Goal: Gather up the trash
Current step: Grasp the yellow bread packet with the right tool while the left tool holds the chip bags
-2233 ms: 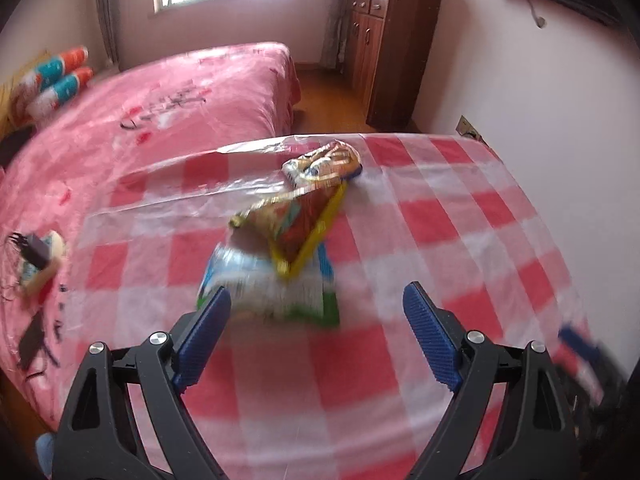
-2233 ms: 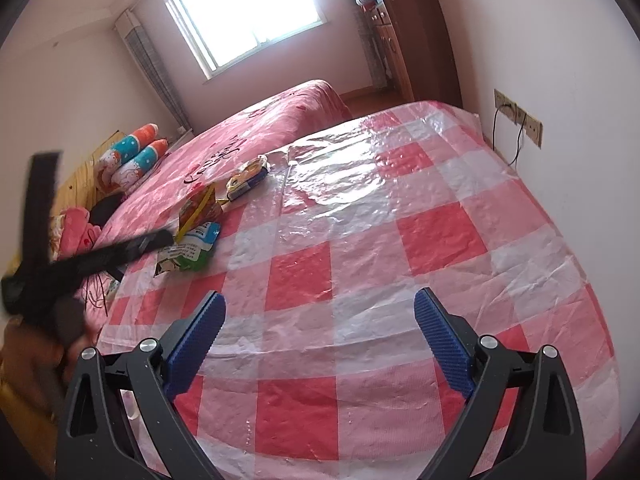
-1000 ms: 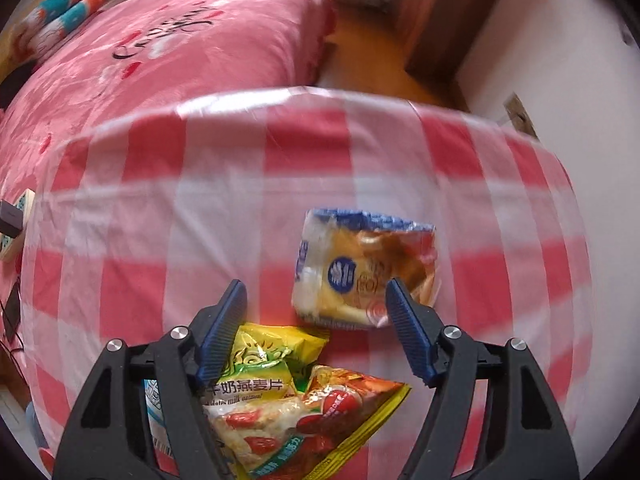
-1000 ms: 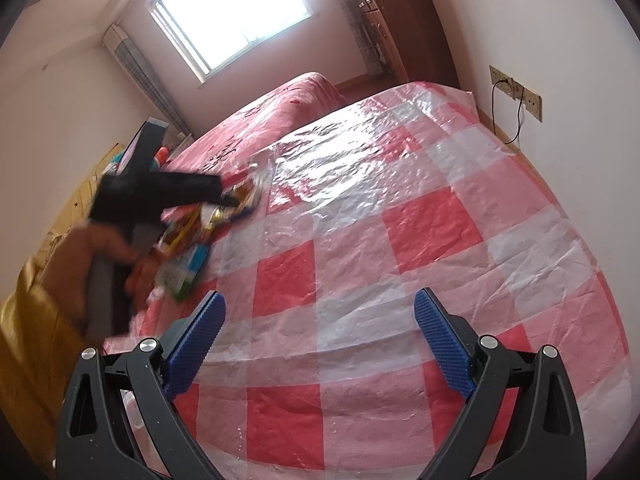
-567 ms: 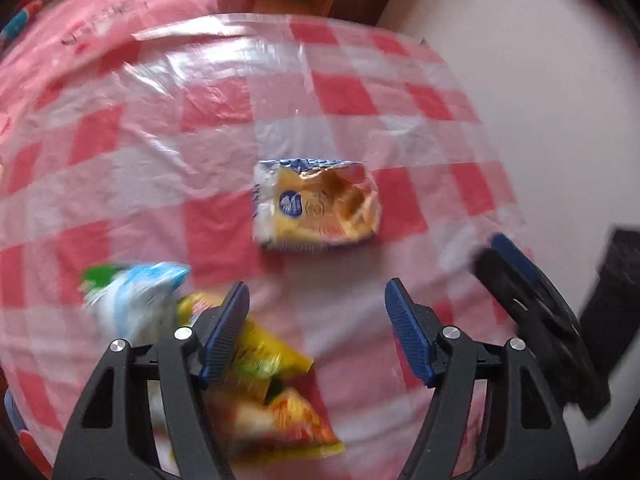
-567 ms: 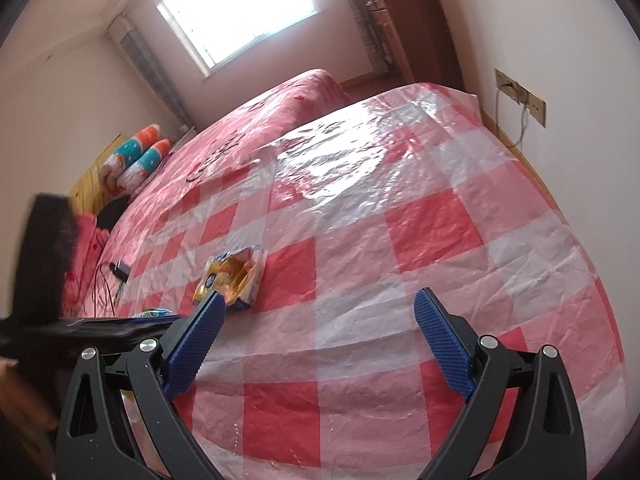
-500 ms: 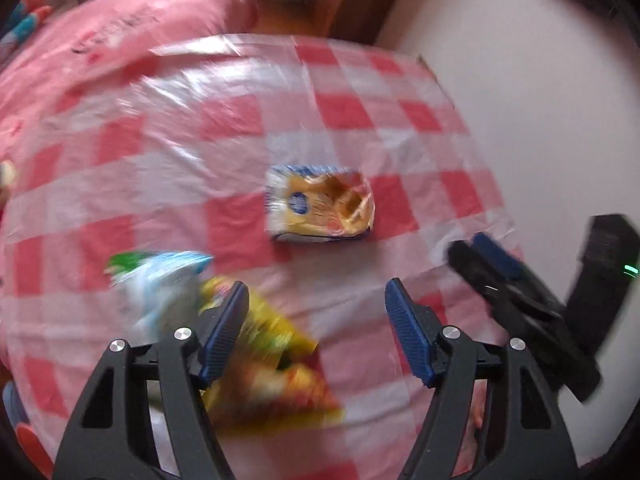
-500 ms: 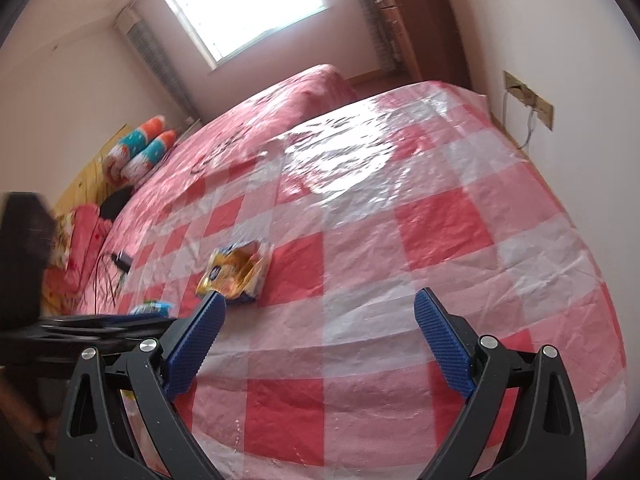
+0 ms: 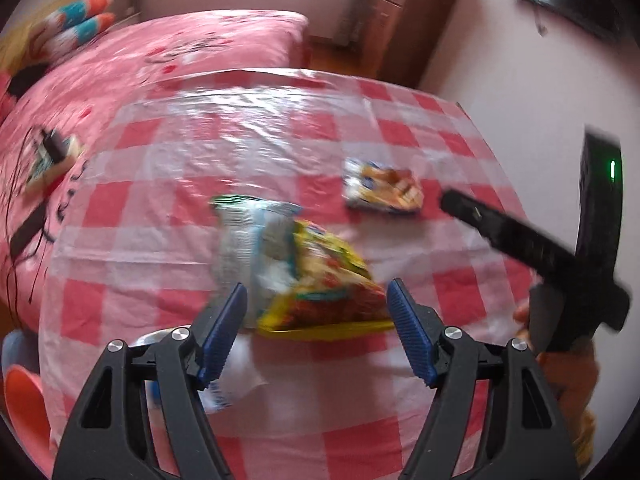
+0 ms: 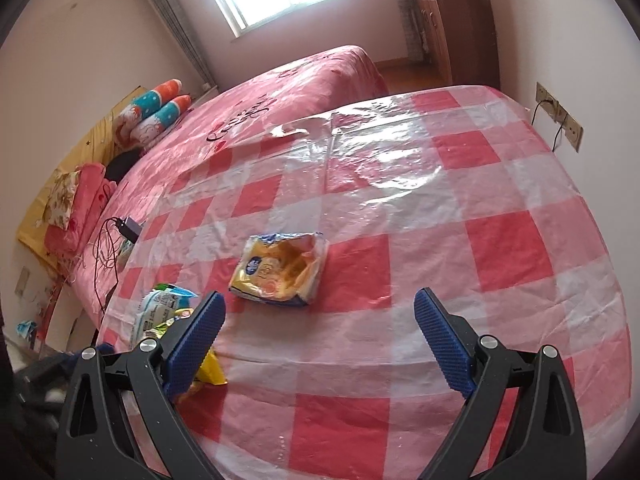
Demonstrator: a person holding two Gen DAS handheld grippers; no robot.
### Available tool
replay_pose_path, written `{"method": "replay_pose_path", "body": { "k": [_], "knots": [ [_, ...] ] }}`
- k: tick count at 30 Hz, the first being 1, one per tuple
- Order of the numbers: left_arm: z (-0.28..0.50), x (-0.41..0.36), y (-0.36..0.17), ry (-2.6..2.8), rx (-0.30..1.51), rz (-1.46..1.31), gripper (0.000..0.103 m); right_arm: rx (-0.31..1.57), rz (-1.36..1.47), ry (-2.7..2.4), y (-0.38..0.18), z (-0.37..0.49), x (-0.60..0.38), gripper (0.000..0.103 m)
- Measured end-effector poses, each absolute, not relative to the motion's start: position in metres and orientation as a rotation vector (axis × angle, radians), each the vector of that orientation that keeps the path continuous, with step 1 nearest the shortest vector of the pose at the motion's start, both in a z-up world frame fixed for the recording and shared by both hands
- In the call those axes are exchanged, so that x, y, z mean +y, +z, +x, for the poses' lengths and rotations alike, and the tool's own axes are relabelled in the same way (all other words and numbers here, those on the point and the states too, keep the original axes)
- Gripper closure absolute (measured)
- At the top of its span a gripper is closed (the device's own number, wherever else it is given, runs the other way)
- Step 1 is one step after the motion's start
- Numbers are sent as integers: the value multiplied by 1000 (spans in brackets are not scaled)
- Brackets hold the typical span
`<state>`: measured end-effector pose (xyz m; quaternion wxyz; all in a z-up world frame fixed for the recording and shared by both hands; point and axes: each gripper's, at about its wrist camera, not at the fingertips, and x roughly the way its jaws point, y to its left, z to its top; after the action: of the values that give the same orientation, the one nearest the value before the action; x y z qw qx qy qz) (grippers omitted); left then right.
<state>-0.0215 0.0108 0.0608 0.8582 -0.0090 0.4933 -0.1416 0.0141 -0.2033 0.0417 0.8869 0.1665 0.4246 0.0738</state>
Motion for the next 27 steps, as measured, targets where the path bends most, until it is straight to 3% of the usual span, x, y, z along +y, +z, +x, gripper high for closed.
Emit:
{"method": "replay_pose_path", "body": {
  "k": [7, 18, 27],
  "knots": [
    [-12, -14, 36, -303, 1038, 100, 32, 891, 316, 137, 49, 14, -198, 9],
    [-30, -13, 27, -351, 986, 62, 58, 915, 236, 163, 42, 42, -179, 9],
    [-40, 12, 34, -385, 968, -83, 63, 959, 157, 172, 21, 64, -149, 9]
  ]
}}
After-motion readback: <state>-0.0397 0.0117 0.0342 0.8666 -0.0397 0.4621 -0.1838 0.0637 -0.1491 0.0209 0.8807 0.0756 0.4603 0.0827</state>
